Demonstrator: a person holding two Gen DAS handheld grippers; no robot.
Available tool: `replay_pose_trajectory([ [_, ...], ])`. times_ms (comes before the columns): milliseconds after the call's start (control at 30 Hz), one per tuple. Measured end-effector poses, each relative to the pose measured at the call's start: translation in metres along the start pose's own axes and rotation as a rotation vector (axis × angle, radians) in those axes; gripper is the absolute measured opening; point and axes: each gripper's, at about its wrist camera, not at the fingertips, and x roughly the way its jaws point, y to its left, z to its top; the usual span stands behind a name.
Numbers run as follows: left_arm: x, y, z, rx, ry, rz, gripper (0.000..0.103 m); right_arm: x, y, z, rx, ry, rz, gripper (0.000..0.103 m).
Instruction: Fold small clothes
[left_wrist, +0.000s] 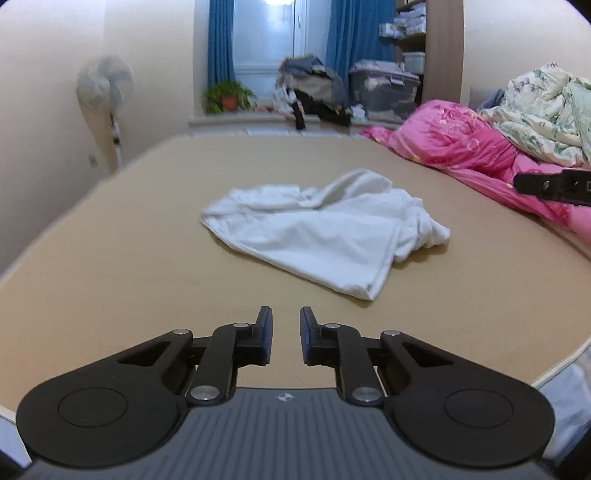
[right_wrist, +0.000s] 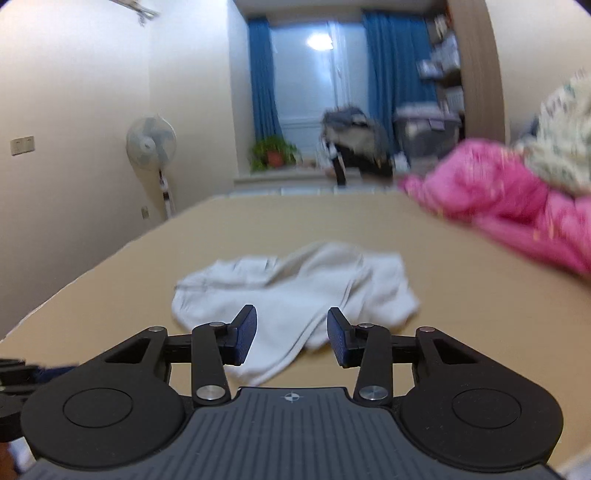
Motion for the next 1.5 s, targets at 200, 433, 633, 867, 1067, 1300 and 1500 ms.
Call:
replay_pose_trajectory([
  [200,0.069,-0.012,0.028,-0.082,0.107,-0.088,0.017,0.029,-0.059,-0.016,0.080,0.082,-0.089,0.045],
  [433,0.191,-0.032,0.041,-0.400,0.334,-0.145,0.044,0.032,-0.072,-0.022,0.060,0.078,-0.059,0.045],
  [633,0.224,-0.052,0.048,-0.287,0.368,-0.036,0.008,0.037,-0.072,-0.019,0.075,0.090,-0.050,0.045],
  [867,0.104,0.013,0.069,-0.099,0.183,-0.070,0.006,0.040,-0.085,-0.016,0.142,0.089,-0.090,0.045],
  [1067,-0.022,0.102,0.043,0.005,0.138,-0.051,0.006,0.038,-0.094,-0.009,0.195,0.059,-0.094,0.045],
  [1300,-0.024,0.165,-0.001,-0.164,0.114,0.020,0.008,0.073,-0.099,-0.011,0.219,0.128,-0.094,0.046],
  [1500,0.016,0.181,-0.006,-0.312,0.153,0.007,0.037,0.129,-0.085,-0.037,0.302,0.360,0.035,0.057],
])
